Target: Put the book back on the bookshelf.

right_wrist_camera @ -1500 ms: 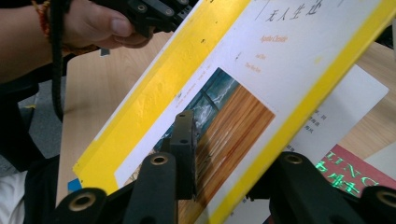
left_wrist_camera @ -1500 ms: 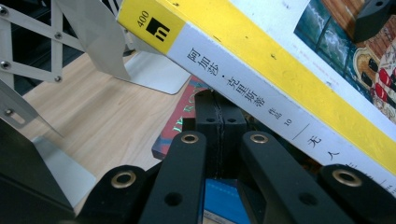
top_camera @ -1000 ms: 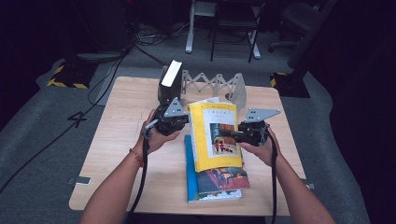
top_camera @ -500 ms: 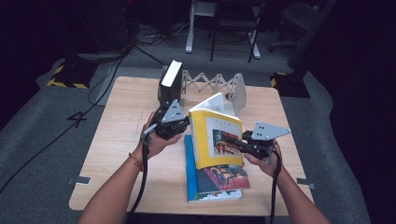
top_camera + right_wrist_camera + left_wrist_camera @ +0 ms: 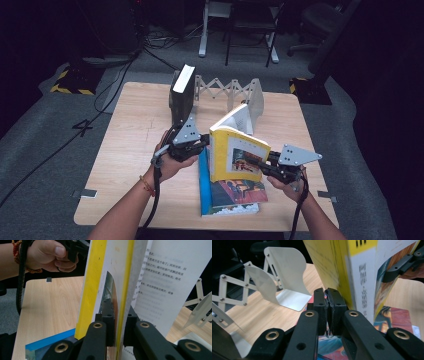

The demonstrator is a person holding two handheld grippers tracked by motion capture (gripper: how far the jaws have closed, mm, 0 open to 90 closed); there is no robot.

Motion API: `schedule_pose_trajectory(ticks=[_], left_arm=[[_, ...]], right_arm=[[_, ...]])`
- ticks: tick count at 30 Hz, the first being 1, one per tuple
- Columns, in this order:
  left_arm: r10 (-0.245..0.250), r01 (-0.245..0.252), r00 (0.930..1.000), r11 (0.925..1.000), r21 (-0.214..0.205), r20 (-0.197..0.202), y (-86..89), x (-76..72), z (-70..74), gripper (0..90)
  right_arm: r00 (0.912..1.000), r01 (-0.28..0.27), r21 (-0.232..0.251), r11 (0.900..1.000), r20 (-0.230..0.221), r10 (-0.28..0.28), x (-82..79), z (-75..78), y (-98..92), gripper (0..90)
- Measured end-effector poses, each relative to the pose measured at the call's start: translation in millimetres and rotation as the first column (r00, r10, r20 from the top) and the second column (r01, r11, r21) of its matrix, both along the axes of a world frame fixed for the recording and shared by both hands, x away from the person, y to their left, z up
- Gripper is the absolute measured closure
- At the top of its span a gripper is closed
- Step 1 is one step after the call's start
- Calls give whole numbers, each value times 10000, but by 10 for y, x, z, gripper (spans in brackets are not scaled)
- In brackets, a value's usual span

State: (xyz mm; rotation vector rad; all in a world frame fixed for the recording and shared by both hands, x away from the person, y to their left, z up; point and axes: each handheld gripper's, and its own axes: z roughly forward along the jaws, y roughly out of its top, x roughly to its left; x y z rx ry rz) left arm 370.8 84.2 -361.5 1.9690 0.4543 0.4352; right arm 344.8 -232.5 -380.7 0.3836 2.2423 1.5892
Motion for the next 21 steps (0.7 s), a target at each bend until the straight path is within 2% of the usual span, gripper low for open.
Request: schedule_pose_trajectory(ticks=[11,18,21], left_arm=[[-148,146,9994,9999,-70,-314,46,-178,-228,790],[-99,113,9987,9995,291,-505,88,-330,-374,763],[-175,192,9975,9995,243,-683,105,-394,-423,749]], right_arm=[[10000,-57,-83,9999,-69,57,-72,-29,-55,847],[10000,-37,-72,10000,-71,36,-100,-44,-72,847],[10000,-57,-65,10000,-62,56,-118,-48,-77,847]])
